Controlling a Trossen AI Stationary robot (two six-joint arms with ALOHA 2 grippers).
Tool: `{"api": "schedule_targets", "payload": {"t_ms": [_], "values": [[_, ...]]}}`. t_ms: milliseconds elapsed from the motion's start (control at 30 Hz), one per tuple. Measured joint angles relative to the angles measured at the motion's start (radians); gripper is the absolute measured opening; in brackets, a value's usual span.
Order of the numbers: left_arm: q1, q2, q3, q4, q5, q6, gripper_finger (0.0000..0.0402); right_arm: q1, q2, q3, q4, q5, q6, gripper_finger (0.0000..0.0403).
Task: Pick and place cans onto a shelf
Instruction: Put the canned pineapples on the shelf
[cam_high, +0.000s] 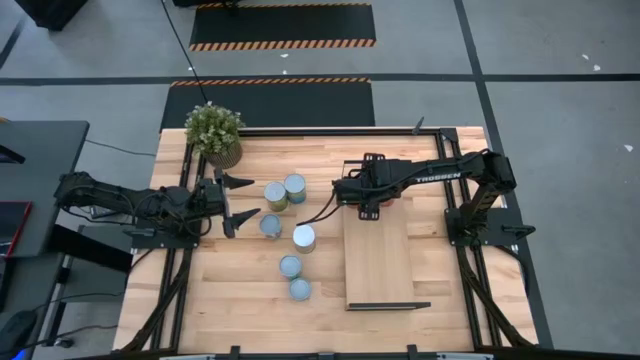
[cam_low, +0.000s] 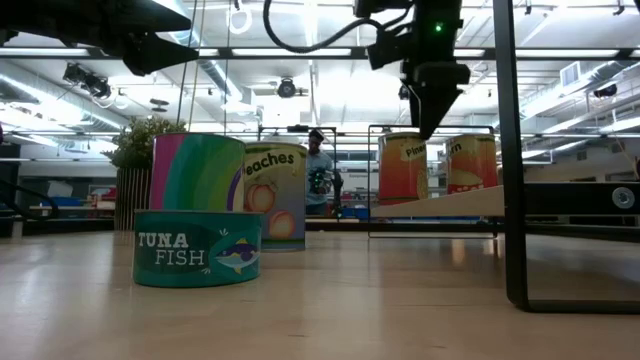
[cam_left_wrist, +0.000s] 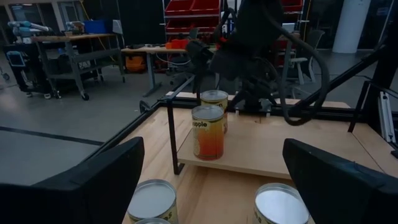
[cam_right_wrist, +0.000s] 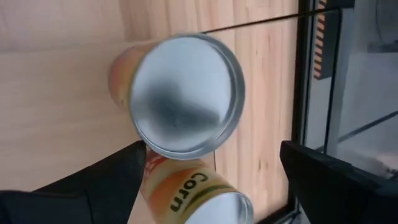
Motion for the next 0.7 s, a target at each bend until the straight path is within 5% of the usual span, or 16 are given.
{"api": "schedule_targets", "payload": {"t_ms": [267,533,700], "values": [[0.000,0.000,0.000,-0.006,0.000,-0.001,0.0389,0.005,0.000,-0.019,-0.038,0.216,0.002,0.0377],[0.000,0.000,0.000,-0.006,0.000,-0.001,0.0389,0.041,0.000,0.070,-0.032,0.105,0.037,0.0377],[0.000,0.000,0.000,-0.001,0.000,0.001,0.0389,0.054,0.001,0.066,0.217,0.138,-0.043,0.0377]]}}
